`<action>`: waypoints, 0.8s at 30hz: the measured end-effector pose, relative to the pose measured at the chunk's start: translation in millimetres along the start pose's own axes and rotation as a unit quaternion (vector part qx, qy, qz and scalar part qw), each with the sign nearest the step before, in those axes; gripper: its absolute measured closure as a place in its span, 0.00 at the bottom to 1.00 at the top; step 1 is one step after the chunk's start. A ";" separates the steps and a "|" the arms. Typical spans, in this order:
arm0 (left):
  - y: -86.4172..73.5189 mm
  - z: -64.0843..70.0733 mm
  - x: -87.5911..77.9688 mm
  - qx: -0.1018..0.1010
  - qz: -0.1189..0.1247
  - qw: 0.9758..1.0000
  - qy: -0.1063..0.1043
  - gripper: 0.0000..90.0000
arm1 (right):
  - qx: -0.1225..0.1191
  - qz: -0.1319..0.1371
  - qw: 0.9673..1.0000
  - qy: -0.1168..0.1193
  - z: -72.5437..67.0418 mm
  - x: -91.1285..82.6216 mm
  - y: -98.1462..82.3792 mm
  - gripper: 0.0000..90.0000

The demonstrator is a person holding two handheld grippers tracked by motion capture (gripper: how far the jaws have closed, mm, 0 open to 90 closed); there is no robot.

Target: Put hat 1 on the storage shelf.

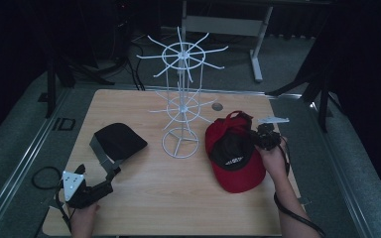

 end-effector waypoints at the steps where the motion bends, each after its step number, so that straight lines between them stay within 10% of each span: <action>1: 0.6 0.4 0.1 0.001 0.001 1.000 0.000 0.01 | 0.000 0.006 1.000 -0.001 0.2 -4.5 3.0 0.94; 14: 6.7 34.4 5.5 0.039 -0.030 0.998 -0.036 0.01 | -0.003 0.088 0.996 -0.007 -1.4 -66.0 40.1 0.94; 24: 20.6 102.4 5.1 0.035 -0.063 0.989 -0.127 0.01 | -0.015 0.122 0.992 -0.015 -7.7 -107.3 43.6 0.94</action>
Point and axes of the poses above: each handheld gripper's, and its own axes: x roughly forward along the jaws, y roughly out of its top, z roughly to its right, the point moved 7 cm from there along x, roughly forward along the jaws, and after that the axes turned 1 degree about -z, right-handed, at the moved point
